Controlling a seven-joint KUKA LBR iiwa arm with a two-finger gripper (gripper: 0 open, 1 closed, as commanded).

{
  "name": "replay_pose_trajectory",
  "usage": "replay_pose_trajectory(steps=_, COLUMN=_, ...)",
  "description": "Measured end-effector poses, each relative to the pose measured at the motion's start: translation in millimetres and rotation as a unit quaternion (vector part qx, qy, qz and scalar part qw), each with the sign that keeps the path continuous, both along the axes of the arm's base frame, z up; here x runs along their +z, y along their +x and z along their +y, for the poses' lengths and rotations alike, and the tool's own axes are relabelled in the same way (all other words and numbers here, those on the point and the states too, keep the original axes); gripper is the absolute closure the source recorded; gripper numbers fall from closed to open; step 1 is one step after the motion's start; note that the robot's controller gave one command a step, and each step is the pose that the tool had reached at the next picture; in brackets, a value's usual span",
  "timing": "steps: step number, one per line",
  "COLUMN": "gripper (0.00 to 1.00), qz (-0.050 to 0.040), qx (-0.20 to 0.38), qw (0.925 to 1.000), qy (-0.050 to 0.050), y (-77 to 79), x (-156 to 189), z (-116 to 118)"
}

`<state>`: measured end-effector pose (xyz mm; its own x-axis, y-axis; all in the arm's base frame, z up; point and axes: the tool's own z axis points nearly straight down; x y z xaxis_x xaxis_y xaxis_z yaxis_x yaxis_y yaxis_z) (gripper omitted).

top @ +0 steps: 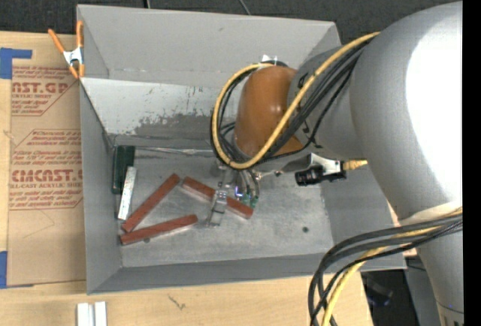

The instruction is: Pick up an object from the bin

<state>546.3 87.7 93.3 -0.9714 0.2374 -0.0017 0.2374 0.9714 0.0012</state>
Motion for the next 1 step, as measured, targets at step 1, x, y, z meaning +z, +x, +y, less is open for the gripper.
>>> replay_pose_trajectory(steps=1, gripper=1.0, qz=0.0011, qx=-0.044, qw=0.999, qy=0.0, y=3.4, x=-22.9, z=7.5)
